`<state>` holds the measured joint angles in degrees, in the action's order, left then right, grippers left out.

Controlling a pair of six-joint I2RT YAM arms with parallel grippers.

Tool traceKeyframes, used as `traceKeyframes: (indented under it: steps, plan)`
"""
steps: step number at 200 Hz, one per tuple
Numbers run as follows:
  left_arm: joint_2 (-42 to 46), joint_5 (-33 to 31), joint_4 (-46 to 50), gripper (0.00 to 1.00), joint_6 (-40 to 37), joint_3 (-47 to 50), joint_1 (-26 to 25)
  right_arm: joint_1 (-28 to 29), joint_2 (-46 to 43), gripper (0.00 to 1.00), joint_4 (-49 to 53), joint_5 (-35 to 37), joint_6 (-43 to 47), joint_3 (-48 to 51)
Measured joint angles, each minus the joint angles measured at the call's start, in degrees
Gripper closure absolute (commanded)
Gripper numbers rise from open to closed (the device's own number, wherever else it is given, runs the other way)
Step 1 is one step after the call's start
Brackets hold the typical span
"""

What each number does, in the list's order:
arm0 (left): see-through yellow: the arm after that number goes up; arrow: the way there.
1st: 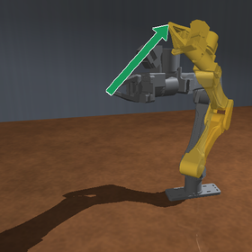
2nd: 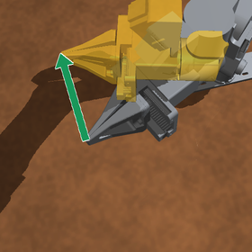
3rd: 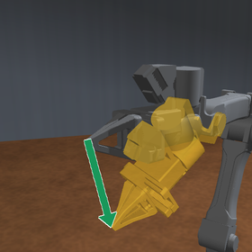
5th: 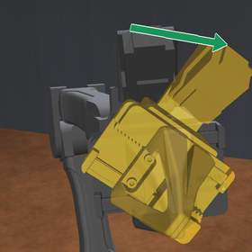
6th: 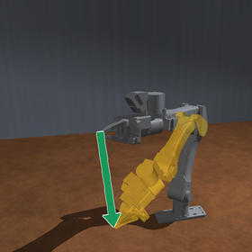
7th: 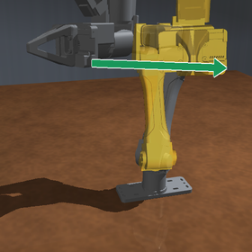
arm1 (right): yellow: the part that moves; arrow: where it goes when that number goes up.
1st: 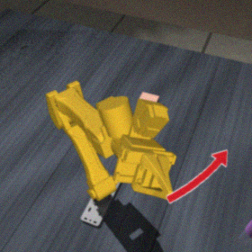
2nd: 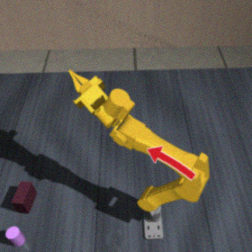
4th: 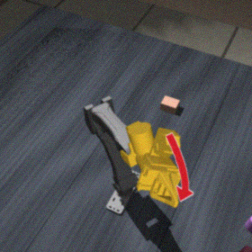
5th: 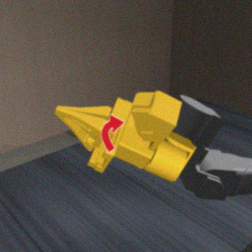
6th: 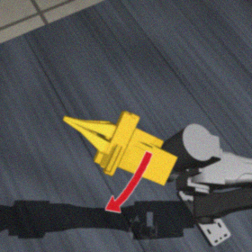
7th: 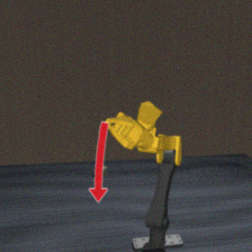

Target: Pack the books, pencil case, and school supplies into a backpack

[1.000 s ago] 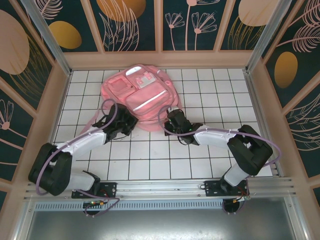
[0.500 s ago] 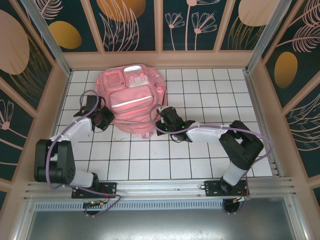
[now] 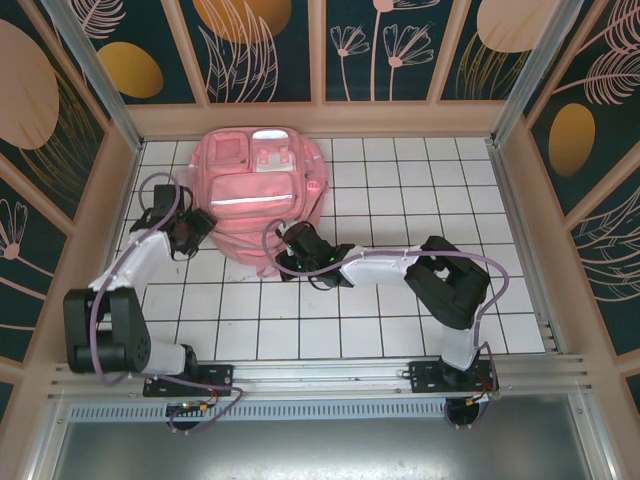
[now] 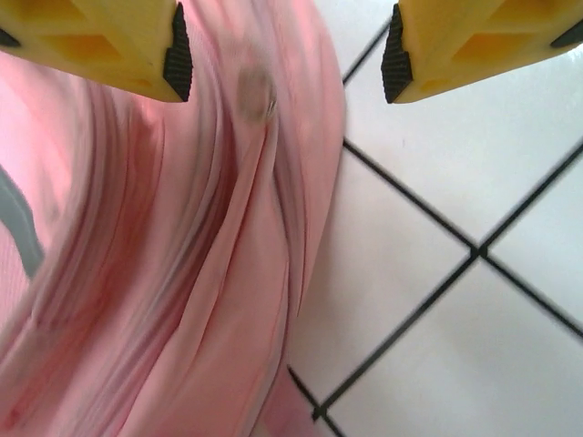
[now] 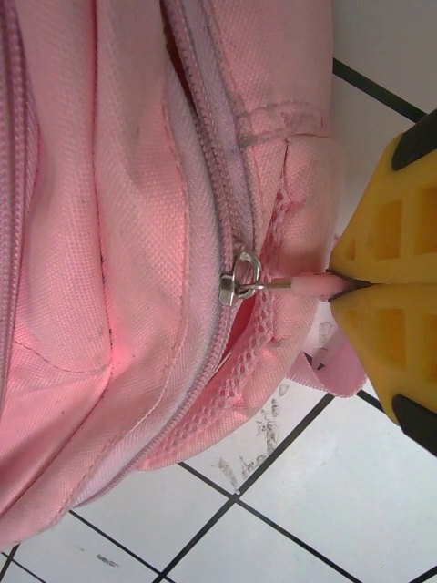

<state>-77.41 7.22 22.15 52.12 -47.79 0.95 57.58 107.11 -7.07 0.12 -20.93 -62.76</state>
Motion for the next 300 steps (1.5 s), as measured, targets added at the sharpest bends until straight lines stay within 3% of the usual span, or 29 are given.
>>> traceKeyframes:
  steps: [18, 50, 76, 115, 139, 158, 174, 251, 272, 300]
  plan:
    - [5.62, 1.66, -0.76, 0.40, 3.98, 5.27, -1.73, 0.00, 0.00, 1.00, 0.02, -0.02, -0.07, 0.00]
    - [10.32, 4.22, -5.09, 0.40, 13.29, 11.34, -10.80, 0.00, 0.00, 1.00, 0.00, 0.00, -0.39, 0.00]
    - [9.81, 4.76, -10.16, 0.40, 20.63, 13.16, -17.75, 0.00, 0.00, 1.00, 0.00, 0.02, -0.44, 0.00]
    - [5.20, 3.82, -17.14, 0.41, 27.15, 12.52, -23.32, 0.00, 0.00, 1.00, 0.00, 0.09, -0.46, 0.02]
    - [1.16, 2.43, -19.80, 0.52, 29.44, 12.33, -25.38, 0.00, 0.00, 1.00, 0.00, 0.22, -0.48, 0.02]
    - [-0.92, 1.44, -21.18, 0.74, 30.56, 12.33, -25.83, 0.00, 0.00, 1.00, 0.04, 0.24, -0.48, 0.02]
    - [-1.42, 0.15, -21.53, 1.00, 31.15, 11.85, -26.01, 0.00, 0.00, 1.00, 0.02, 0.48, -0.46, 0.15]
    - [7.02, -5.62, -12.92, 1.00, 29.55, 10.88, -25.79, -2.45, -3.93, 1.00, -2.89, 1.05, 0.98, 4.13]
    - [10.69, -5.97, -9.70, 1.00, 27.43, 11.45, -22.88, -5.73, -5.55, 1.00, -3.21, 1.38, 2.25, 5.60]
    - [15.43, -4.79, -5.25, 1.00, 22.93, 13.09, -14.75, -11.87, -5.60, 1.00, -2.99, 2.56, 4.52, 6.88]
